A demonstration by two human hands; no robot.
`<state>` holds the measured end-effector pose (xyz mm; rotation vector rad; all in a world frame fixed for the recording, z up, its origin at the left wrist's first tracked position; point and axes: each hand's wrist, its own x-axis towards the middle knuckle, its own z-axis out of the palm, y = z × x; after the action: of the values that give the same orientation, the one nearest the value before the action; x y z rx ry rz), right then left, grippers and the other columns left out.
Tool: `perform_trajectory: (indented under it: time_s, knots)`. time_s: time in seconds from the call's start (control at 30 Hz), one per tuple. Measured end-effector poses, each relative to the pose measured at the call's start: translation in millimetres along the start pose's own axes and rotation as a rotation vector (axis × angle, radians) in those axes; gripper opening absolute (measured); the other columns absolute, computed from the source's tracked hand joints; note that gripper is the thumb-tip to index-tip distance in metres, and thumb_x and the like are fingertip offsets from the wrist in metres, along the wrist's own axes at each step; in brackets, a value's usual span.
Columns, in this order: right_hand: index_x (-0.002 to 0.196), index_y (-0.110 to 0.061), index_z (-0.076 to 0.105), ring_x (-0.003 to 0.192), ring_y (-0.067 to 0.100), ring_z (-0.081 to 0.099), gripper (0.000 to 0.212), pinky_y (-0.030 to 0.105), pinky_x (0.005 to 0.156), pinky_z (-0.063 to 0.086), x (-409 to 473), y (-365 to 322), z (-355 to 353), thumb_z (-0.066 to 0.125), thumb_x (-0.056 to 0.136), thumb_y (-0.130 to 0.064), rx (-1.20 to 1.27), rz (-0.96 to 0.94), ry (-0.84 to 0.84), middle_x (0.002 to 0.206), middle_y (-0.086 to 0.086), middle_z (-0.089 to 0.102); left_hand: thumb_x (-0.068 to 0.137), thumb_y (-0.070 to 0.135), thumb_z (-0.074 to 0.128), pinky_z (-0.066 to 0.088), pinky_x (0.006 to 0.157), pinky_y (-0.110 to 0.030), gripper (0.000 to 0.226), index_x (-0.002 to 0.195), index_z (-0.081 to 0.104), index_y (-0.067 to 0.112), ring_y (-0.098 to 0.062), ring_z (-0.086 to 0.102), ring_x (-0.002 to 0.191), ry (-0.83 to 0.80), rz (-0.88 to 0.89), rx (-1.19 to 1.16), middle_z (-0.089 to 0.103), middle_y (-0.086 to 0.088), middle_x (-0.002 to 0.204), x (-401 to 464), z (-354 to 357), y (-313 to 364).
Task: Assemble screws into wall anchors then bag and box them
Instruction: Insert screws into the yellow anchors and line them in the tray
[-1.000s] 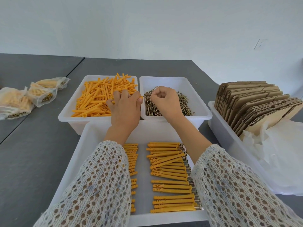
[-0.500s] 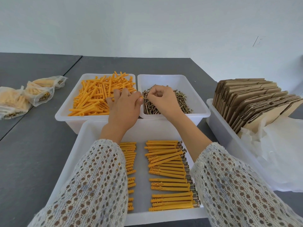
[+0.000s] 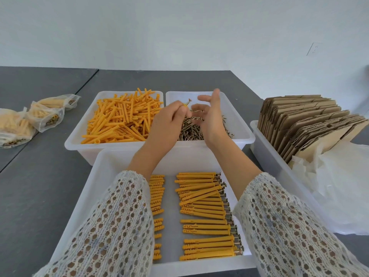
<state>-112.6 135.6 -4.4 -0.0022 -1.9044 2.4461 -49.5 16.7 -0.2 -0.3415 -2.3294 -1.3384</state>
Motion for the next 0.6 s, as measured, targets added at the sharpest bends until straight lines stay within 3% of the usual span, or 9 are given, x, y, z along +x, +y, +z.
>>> perform_trajectory:
  time_s: [0.03,0.1,0.17,0.23,0.37,0.5,0.6]
  knots:
    - [0.104,-0.014,0.059,0.076,0.02,0.056,0.053,0.032,0.071,0.047,3,0,-6,0.024,0.104,-0.053,0.026,0.029,0.075,0.086,0.006,0.061,0.108,0.016,0.037,0.042,0.059,-0.027,0.031,0.092,0.064,0.011,-0.014,0.047,0.057,-0.068,-0.067,-0.14,0.046,0.007,0.06,1,-3,8]
    - [0.094,-0.013,0.058,0.066,0.018,0.053,0.048,0.029,0.064,0.045,7,1,-12,0.028,0.104,-0.049,0.098,0.108,0.166,0.077,0.004,0.058,0.108,0.022,0.037,0.05,0.06,-0.025,0.032,0.095,0.065,0.014,-0.012,0.058,0.058,-0.351,-0.217,-0.324,0.051,0.004,0.061,1,-7,20]
    - [0.089,-0.011,0.056,0.059,0.017,0.049,0.041,0.027,0.057,0.041,9,2,-14,0.032,0.104,-0.041,0.155,0.16,0.184,0.07,0.004,0.055,0.107,0.027,0.043,0.057,0.065,-0.027,0.029,0.094,0.066,0.016,-0.013,0.067,0.067,-0.684,-0.321,-0.28,0.061,0.003,0.068,-4,-3,27]
    - [0.087,-0.01,0.057,0.056,0.016,0.048,0.034,0.026,0.052,0.039,11,2,-15,0.035,0.104,-0.031,0.148,0.161,0.172,0.066,0.003,0.054,0.104,0.023,0.05,0.057,0.062,-0.024,0.02,0.093,0.065,0.014,-0.015,0.071,0.07,-0.887,-0.343,-0.072,0.065,0.001,0.074,-13,7,32]
    - [0.086,-0.009,0.057,0.056,0.015,0.048,0.031,0.025,0.055,0.04,12,2,-19,0.036,0.104,-0.024,0.19,0.18,0.159,0.066,0.004,0.054,0.098,0.014,0.054,0.049,0.061,-0.021,0.011,0.091,0.063,0.015,-0.023,0.074,0.078,-0.896,-0.156,0.385,0.063,0.006,0.071,-29,30,37]
    - [0.084,-0.008,0.057,0.058,0.016,0.049,0.026,0.025,0.056,0.041,15,3,-20,0.039,0.101,-0.017,0.21,0.201,0.171,0.068,0.005,0.054,0.098,0.013,0.056,0.056,0.082,-0.036,0.014,0.107,0.066,0.009,-0.029,0.07,0.08,-0.94,-0.181,0.573,0.066,-0.006,0.084,-40,40,39]
    - [0.083,-0.008,0.059,0.058,0.016,0.05,0.022,0.024,0.055,0.042,16,4,-18,0.043,0.097,-0.012,0.134,0.214,0.162,0.067,0.005,0.055,0.096,0.015,0.056,0.053,0.083,-0.037,0.016,0.108,0.066,0.012,-0.028,0.063,0.09,-0.869,-0.008,0.719,0.065,-0.007,0.101,-49,49,43]
